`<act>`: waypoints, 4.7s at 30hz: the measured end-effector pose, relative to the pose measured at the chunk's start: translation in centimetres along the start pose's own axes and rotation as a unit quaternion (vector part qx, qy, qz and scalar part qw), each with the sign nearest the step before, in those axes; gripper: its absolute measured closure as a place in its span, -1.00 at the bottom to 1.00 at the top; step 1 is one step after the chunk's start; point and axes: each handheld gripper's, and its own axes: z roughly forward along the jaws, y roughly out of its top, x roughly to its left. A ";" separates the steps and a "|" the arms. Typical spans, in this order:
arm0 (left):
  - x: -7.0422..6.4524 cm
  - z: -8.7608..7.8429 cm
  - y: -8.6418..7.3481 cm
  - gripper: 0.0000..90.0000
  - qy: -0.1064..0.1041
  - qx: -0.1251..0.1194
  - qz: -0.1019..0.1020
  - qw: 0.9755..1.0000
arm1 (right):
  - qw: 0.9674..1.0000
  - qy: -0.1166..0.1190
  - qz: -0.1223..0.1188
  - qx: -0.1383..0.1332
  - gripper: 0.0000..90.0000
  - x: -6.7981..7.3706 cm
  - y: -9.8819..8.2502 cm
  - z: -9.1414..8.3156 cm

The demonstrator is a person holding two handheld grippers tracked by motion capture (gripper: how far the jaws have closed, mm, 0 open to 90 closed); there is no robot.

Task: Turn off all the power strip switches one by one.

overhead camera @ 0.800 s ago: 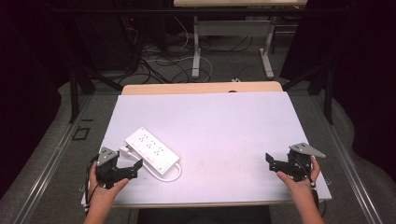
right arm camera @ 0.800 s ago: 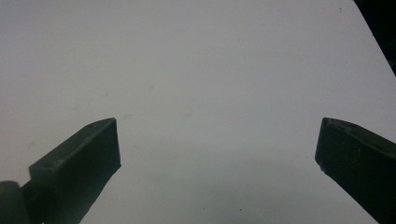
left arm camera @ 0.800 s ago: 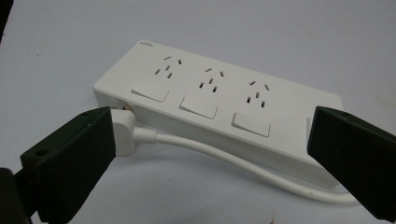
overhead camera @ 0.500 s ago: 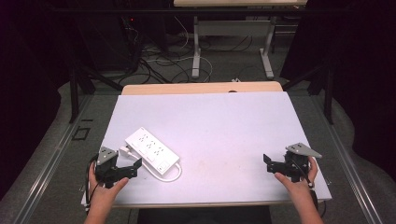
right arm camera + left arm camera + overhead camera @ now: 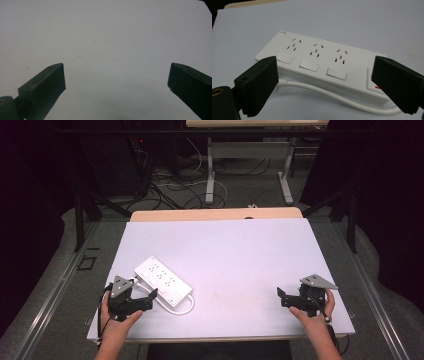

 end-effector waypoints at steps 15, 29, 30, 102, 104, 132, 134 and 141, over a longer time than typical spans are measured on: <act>-0.6 0.0 0.6 -0.30 -0.003 0.000 0.008 1.000 | 1.000 0.004 -0.006 0.003 -0.86 0.8 -0.2 -0.2; -1.6 1.1 1.4 -0.13 -0.034 0.006 -0.008 0.999 | 1.000 0.014 -0.025 0.012 -0.85 1.0 -0.2 -0.1; -1.6 1.1 1.5 -0.07 -0.042 0.009 -0.008 0.999 | 0.999 0.014 -0.027 0.012 -0.85 1.0 -0.2 -0.1; -6.1 5.0 1.8 1.00 -0.065 0.166 0.049 0.983 | 1.000 0.004 -0.013 0.010 -0.79 0.6 -0.4 -0.2; -6.2 5.0 1.8 1.00 -0.062 0.169 0.054 0.982 | 1.000 0.006 -0.017 0.010 -0.79 0.5 -0.3 -0.1; -6.4 5.4 2.0 1.00 -0.059 0.185 0.059 0.979 | 1.000 0.010 -0.011 0.010 -0.79 0.7 -0.3 -0.1; -6.5 5.3 1.9 1.00 -0.056 0.185 0.063 0.979 | 1.000 0.013 -0.012 0.012 -0.79 0.6 -0.3 -0.2; -6.6 5.1 1.7 1.00 -0.054 0.167 0.065 0.982 | 1.000 0.008 -0.009 0.013 -0.79 0.6 -0.3 -0.2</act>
